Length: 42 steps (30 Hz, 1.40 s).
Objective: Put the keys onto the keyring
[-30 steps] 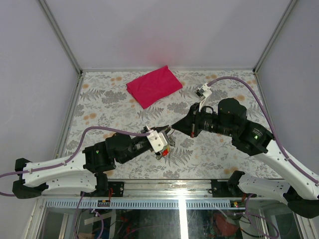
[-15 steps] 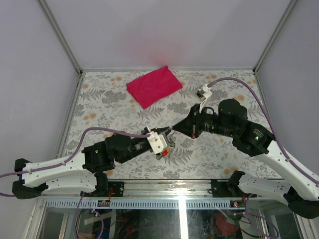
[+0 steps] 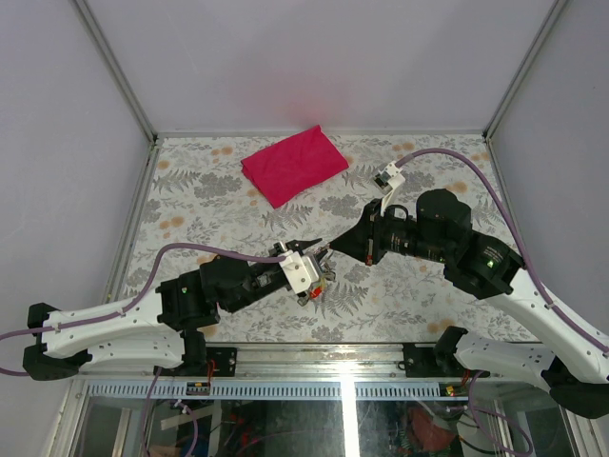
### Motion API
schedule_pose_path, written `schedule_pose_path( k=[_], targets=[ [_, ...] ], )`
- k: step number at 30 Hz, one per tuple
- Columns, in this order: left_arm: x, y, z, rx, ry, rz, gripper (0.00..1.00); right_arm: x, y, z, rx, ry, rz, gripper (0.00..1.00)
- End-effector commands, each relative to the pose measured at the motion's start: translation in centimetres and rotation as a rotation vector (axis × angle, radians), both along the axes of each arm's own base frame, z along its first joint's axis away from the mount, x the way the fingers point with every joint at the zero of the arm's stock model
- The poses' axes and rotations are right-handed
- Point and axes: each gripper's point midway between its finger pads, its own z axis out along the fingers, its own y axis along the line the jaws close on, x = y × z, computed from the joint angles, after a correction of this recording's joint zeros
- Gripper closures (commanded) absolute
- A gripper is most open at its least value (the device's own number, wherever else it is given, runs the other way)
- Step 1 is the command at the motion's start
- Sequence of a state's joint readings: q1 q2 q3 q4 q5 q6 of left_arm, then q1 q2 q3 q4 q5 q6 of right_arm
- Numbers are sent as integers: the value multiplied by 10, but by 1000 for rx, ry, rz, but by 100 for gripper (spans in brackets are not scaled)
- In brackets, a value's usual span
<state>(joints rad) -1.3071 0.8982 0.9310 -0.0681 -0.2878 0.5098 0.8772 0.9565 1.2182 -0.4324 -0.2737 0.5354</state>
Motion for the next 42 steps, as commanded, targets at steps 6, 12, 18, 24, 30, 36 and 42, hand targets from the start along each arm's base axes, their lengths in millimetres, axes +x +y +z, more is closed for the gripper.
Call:
schedule_pose_path(
  k=[6, 12, 18, 24, 30, 36, 42],
  targets=[
    [3, 2, 36, -132, -23, 20, 77, -5, 2, 12, 42, -15, 23, 100],
    [2, -1, 36, -133, -20, 8, 79, -5, 2, 12, 43, -16, 23, 100],
    [1, -1, 37, -135, -20, 4, 80, -4, 2, 10, 39, -14, 22, 100],
    [1, -2, 36, -133, -20, 3, 80, -5, 2, 10, 39, -14, 23, 100],
    [1, -3, 36, -131, -20, 3, 86, -5, 2, 10, 39, -14, 24, 100],
    [1, -3, 37, -132, -18, -1, 100, -5, 2, 10, 39, -13, 23, 100],
    [1, -2, 34, -120, -13, 3, 100, -5, 1, 11, 39, -17, 18, 100]
  ],
)
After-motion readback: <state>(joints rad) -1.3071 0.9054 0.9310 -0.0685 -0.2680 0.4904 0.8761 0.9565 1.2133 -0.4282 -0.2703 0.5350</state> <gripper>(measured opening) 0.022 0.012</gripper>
